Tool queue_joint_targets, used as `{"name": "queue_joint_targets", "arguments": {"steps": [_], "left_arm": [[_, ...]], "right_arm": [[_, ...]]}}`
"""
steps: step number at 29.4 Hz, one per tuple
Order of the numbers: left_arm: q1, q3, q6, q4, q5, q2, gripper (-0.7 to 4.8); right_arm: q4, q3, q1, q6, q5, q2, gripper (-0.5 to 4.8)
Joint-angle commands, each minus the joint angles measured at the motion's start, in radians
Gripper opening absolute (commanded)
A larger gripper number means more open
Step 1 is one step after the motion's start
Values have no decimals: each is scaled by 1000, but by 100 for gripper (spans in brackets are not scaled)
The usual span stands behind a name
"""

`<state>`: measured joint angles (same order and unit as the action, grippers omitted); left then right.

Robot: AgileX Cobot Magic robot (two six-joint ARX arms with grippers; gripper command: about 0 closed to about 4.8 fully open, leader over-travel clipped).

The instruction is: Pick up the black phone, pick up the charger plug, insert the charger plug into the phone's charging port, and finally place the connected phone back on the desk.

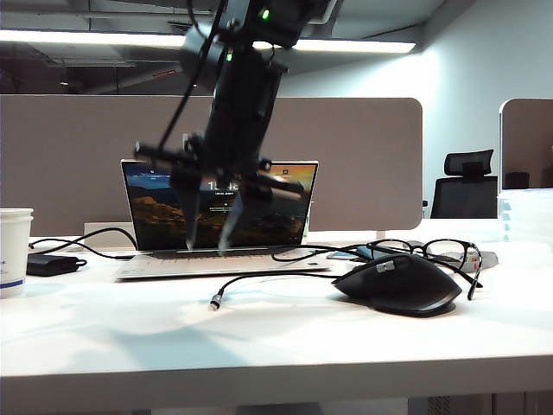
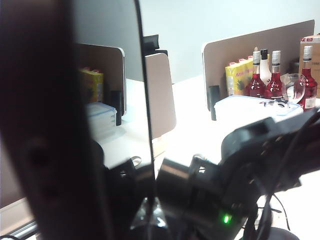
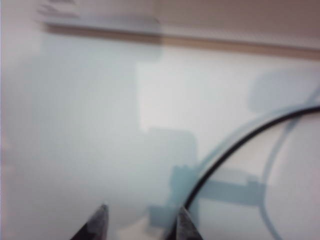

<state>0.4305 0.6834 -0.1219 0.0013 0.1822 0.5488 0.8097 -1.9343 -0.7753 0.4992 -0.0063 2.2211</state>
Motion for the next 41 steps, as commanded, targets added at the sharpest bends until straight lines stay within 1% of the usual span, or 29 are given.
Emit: {"name": "queue_joint_targets", "arguments": {"steps": [1,6,9,14,24,32,35,37,38,39,41], "left_arm": [[1,10,3,43,6,-8,-6],[1,10,2,42,5,-12,-6],[1,10,3,42,6,-12,-6],[1,10,3,43,5,-12,-6],[1,10,3,44,6,-12,-6],[1,10,2,45,5,-12,-6],[1,10,3,45,5,-12,-6],[1,10,2,45,5,-12,-6],[1,10,2,45,5,-12,-6],[1,10,2,45,5,-12,-6],[1,10,2,45,5,-12,-6]], "right_arm": [[76,-37,-4,-12,4,31,179],[114,-38,-3,-11,5,31,183],[128,-37,2,-11,4,31,212],[151,-36,4,-8,-13,38,212],[134,-36,3,-1,-16,43,210],[162,-36,4,29,-78,73,210],[169,-36,3,28,-82,85,210],[181,-36,3,28,-81,94,192],[187,-36,3,28,-82,95,171],[191,-36,3,28,-81,100,137],[196,-36,4,27,-80,101,85]]}}
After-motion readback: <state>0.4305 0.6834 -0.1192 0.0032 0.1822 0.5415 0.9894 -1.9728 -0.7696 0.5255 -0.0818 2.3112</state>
